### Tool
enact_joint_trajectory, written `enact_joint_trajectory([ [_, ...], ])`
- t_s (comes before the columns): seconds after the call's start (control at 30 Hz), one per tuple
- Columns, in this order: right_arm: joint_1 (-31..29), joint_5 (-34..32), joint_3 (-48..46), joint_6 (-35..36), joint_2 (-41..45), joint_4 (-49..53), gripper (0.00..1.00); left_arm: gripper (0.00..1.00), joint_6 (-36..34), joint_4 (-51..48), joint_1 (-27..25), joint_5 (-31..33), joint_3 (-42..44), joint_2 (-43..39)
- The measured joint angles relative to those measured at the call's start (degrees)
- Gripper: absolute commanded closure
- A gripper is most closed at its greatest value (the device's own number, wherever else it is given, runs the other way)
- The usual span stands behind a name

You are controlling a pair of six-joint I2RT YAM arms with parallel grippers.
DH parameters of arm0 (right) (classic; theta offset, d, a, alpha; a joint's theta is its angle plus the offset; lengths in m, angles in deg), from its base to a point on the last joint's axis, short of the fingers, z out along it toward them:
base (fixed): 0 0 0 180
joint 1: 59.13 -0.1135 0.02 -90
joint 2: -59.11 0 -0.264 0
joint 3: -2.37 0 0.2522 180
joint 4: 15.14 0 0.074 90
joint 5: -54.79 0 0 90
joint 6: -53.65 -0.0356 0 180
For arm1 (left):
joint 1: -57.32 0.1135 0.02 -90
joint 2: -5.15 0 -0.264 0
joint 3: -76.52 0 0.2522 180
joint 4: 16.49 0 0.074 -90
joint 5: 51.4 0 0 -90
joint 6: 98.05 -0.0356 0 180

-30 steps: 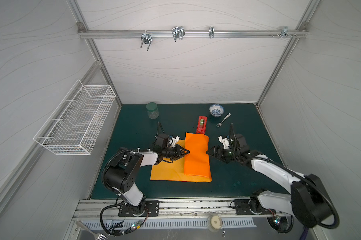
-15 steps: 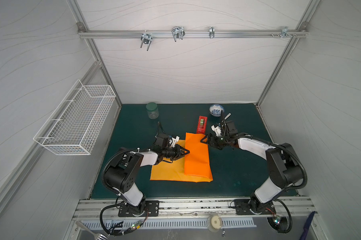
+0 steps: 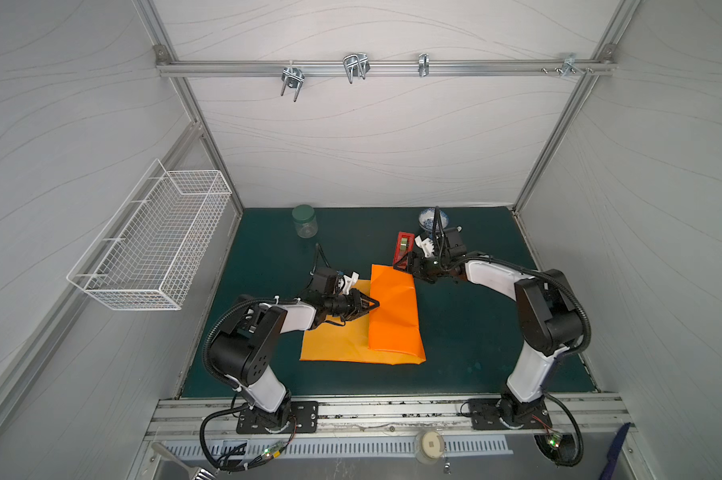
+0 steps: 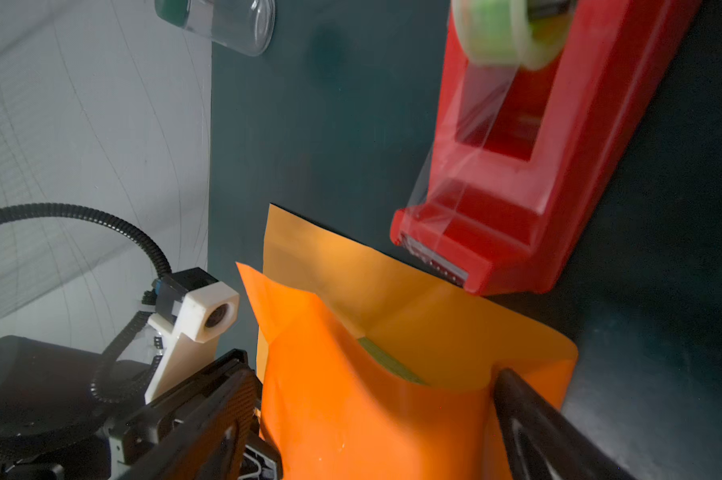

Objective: Wrap the gift box in paper

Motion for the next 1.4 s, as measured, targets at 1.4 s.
enact_joint_trajectory([
  [1.4,-4.9,-0.2,-17.8,0.9,14.8,7.5,0.23,1.00,0.0,0.0,0.0,0.0,0.0,0.0],
])
